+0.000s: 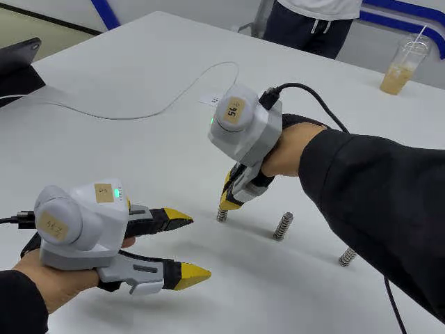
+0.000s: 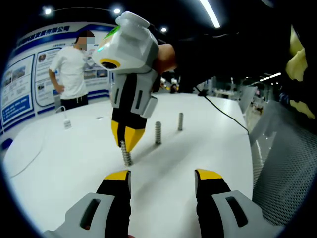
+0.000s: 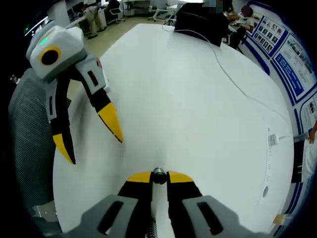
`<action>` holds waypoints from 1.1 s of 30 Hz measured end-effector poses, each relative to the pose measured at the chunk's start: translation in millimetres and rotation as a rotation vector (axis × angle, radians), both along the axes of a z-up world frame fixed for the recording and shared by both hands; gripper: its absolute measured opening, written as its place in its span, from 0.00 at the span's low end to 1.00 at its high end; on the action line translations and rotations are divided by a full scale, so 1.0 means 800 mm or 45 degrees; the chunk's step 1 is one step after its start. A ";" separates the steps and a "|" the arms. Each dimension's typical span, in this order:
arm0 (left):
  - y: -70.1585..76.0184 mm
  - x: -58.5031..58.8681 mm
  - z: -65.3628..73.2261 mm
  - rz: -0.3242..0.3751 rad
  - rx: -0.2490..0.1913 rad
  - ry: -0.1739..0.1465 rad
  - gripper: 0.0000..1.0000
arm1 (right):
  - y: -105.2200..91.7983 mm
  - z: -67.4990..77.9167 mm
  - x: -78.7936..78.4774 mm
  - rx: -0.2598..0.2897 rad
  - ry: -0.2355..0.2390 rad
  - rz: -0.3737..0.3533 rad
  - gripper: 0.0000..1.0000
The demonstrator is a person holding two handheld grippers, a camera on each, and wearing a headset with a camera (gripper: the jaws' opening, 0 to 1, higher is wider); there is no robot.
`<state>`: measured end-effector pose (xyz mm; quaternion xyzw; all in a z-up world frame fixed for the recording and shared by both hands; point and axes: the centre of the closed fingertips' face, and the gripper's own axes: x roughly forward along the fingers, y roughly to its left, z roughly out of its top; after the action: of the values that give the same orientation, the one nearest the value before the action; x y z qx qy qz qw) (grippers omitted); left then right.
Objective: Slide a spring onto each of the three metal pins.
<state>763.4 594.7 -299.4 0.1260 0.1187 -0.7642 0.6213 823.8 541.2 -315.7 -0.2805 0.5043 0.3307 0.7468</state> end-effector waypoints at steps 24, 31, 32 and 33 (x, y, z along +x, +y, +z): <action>0.000 0.004 0.002 0.013 0.008 0.004 0.55 | -0.006 -0.003 0.001 0.061 -0.034 -0.050 0.22; -0.002 0.005 0.003 0.019 0.012 0.005 0.57 | -0.020 0.007 -0.003 0.086 -0.070 -0.100 0.26; -0.002 0.004 0.003 0.018 0.014 0.004 0.57 | -0.023 0.009 -0.006 0.091 -0.073 -0.109 0.27; -0.002 0.004 0.003 0.018 0.014 0.004 0.57 | -0.024 0.010 -0.007 0.093 -0.075 -0.114 0.28</action>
<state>766.6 593.0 -297.0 0.1275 0.1248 -0.7593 0.6259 817.9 521.9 -308.0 -0.2398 0.4816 0.3070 0.7851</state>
